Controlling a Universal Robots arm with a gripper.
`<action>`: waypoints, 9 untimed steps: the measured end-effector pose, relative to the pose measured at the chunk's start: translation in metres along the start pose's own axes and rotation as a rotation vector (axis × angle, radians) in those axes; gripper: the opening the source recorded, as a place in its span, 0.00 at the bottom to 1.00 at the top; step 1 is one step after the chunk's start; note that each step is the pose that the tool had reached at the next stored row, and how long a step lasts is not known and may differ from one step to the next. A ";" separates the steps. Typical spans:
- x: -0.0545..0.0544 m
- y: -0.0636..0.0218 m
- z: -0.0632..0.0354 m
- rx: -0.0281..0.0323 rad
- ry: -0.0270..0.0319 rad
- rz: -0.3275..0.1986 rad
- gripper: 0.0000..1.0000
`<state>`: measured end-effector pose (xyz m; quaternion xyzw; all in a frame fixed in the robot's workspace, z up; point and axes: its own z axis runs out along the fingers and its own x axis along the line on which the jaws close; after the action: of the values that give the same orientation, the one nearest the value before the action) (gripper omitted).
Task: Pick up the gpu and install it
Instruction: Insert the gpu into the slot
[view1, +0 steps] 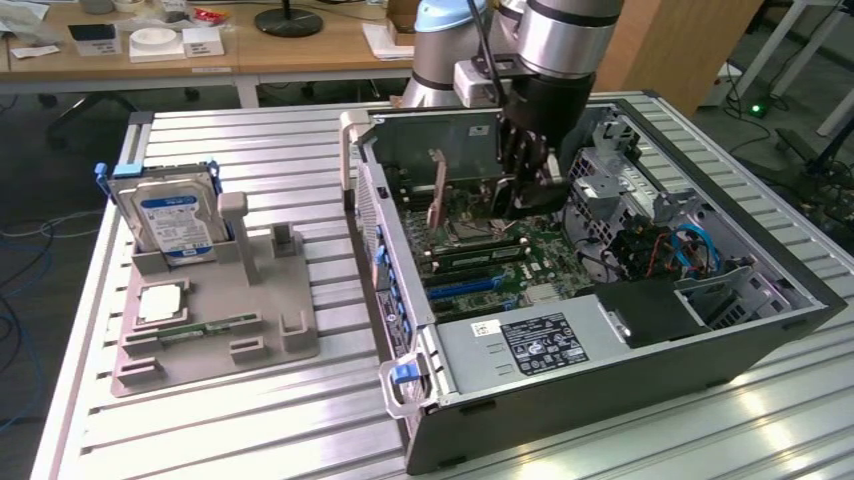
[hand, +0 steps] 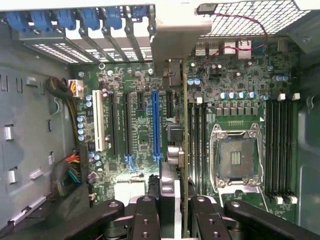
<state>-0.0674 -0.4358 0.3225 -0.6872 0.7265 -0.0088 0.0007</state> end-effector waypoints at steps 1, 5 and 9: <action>0.000 0.0005 0.0001 0.0001 0.0000 0.000 0.28; 0.001 0.0053 0.0001 -0.0001 -0.0010 0.000 0.28; 0.001 0.0087 0.0005 -0.0001 -0.0020 0.000 0.28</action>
<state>-0.0761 -0.4359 0.3219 -0.6870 0.7266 -0.0081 0.0014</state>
